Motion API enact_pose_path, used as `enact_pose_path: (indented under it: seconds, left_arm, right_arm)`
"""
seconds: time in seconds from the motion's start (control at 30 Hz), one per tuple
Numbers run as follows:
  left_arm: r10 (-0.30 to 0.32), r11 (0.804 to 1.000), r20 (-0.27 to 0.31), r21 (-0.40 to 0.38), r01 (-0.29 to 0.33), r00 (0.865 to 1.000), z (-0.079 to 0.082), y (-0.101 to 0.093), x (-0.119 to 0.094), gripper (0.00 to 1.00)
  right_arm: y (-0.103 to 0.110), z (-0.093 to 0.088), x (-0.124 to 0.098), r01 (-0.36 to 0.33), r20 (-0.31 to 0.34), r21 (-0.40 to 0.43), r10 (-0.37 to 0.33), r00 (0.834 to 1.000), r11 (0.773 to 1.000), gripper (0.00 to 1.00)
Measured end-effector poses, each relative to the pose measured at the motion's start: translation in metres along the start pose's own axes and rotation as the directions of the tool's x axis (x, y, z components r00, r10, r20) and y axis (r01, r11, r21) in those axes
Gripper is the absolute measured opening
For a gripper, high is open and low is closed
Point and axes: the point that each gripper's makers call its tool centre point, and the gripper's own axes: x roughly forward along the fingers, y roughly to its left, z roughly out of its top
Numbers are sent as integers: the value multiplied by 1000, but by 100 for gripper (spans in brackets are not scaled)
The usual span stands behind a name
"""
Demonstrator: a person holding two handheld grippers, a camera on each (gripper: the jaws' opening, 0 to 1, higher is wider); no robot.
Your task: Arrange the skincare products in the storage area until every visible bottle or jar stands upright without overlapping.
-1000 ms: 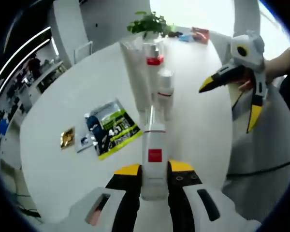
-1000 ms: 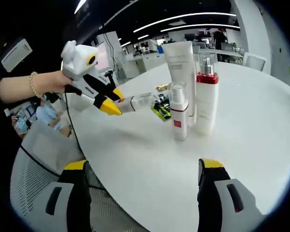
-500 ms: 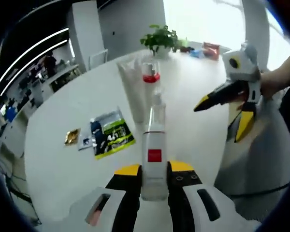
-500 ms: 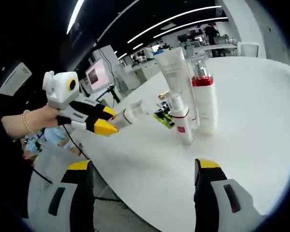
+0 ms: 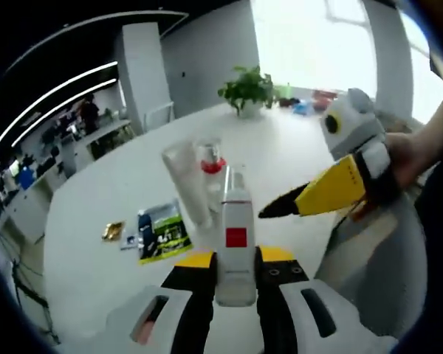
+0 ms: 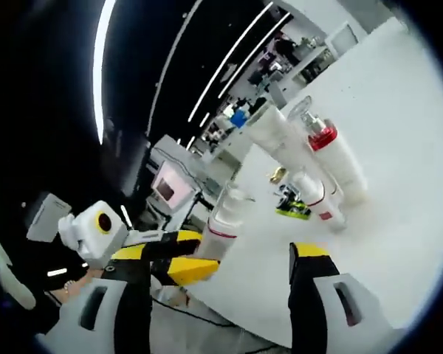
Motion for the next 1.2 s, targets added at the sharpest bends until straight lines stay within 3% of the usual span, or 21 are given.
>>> enact_pose_path:
  seconds: [0.13, 0.37, 0.63, 0.83, 0.87, 1.07, 1.2]
  left_arm:
    - [16, 1000, 23, -18, -15, 1000, 6, -7, -3, 25]
    - [37, 999, 33, 7, -38, 999, 12, -10, -7, 25]
    - [69, 998, 56, 11, -69, 996, 22, -9, -9, 25]
    - [61, 998, 74, -16, -60, 995, 24, -17, -9, 25]
    - [61, 998, 67, -10, -61, 996, 23, -19, -9, 25]
    - [61, 998, 69, -23, -60, 996, 22, -21, -9, 25]
    - [37, 999, 66, 14, -38, 997, 21, -25, -10, 26]
  right_arm:
    - [3, 4, 3, -1, 25, 20, 0, 1000, 1000, 68]
    - [7, 13, 4, -11, 54, 63, 7, 999, 998, 49]
    - [15, 13, 7, -44, 77, 122, 35, 996, 992, 42]
    - [17, 3, 9, -45, 14, 90, 44, 999, 995, 25]
    - [17, 5, 10, -46, 27, 98, 43, 999, 994, 23]
    - [16, 0, 9, -37, 14, 117, 36, 999, 992, 21]
    - [16, -1, 8, -40, 7, 109, 40, 999, 993, 20]
